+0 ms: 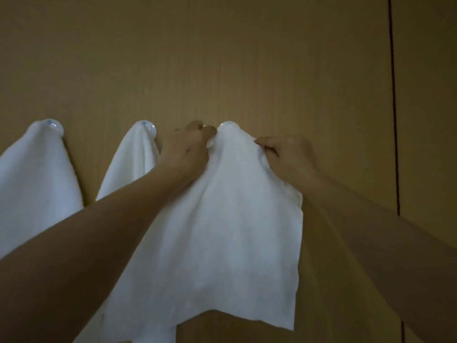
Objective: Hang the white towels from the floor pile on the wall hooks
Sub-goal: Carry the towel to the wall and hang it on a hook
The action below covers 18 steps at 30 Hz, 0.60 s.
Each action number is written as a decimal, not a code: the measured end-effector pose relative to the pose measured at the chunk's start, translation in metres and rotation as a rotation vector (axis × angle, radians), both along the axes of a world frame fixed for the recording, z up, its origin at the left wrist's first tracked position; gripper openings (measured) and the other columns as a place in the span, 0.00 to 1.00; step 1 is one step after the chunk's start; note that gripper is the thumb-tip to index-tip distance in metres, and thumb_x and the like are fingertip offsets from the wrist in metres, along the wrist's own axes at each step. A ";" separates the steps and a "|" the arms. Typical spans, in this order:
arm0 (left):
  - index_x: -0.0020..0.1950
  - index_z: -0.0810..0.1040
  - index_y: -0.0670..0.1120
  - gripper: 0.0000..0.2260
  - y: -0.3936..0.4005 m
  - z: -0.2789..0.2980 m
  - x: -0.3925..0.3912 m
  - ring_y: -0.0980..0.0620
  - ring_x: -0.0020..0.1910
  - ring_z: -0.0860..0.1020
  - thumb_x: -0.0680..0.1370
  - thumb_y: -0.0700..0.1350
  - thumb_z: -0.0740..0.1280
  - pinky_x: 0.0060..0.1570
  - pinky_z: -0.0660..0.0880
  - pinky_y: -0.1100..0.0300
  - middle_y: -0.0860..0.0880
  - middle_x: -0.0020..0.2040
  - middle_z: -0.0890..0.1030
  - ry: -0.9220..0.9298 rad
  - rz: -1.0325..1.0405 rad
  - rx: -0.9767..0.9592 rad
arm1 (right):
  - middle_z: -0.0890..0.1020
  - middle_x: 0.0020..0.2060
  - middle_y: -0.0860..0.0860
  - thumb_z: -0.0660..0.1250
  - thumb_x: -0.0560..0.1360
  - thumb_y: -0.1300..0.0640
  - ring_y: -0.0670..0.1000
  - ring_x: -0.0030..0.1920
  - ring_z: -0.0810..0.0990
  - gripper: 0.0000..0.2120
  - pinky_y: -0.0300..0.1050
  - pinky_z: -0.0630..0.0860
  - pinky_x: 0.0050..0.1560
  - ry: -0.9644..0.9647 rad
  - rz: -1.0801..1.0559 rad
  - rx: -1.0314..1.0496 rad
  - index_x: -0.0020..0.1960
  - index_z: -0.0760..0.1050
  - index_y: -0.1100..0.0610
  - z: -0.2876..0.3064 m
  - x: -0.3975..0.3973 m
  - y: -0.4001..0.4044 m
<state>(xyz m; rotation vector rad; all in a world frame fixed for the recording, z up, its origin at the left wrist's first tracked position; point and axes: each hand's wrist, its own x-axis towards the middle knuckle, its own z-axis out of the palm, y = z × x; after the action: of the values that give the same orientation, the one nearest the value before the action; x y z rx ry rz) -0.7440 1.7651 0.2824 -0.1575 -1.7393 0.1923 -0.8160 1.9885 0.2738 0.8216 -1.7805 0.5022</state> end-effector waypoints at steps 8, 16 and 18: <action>0.33 0.74 0.46 0.12 0.037 -0.029 -0.001 0.62 0.27 0.71 0.73 0.51 0.66 0.29 0.69 0.65 0.57 0.27 0.75 -0.259 -0.575 0.649 | 0.73 0.22 0.43 0.61 0.74 0.60 0.44 0.27 0.70 0.15 0.41 0.65 0.32 -0.384 0.412 -0.229 0.29 0.73 0.50 -0.039 0.011 -0.050; 0.52 0.80 0.50 0.10 0.034 -0.070 0.020 0.42 0.55 0.69 0.75 0.52 0.65 0.52 0.66 0.48 0.47 0.57 0.72 -0.138 0.316 0.134 | 0.72 0.49 0.51 0.61 0.75 0.48 0.54 0.50 0.68 0.08 0.49 0.66 0.48 -0.022 0.043 -0.090 0.45 0.74 0.52 -0.091 0.018 -0.050; 0.48 0.79 0.46 0.08 0.041 -0.077 0.031 0.44 0.49 0.74 0.76 0.47 0.63 0.46 0.68 0.53 0.48 0.49 0.77 -0.249 0.215 0.190 | 0.71 0.47 0.49 0.60 0.75 0.48 0.52 0.48 0.69 0.06 0.51 0.71 0.48 -0.116 0.134 -0.067 0.44 0.69 0.50 -0.096 0.021 -0.047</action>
<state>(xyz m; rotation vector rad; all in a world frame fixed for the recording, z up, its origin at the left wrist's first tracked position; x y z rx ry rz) -0.7134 1.8058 0.2054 0.1521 -2.0118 0.1684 -0.7953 1.9414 0.1775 0.8835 -1.8118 0.7068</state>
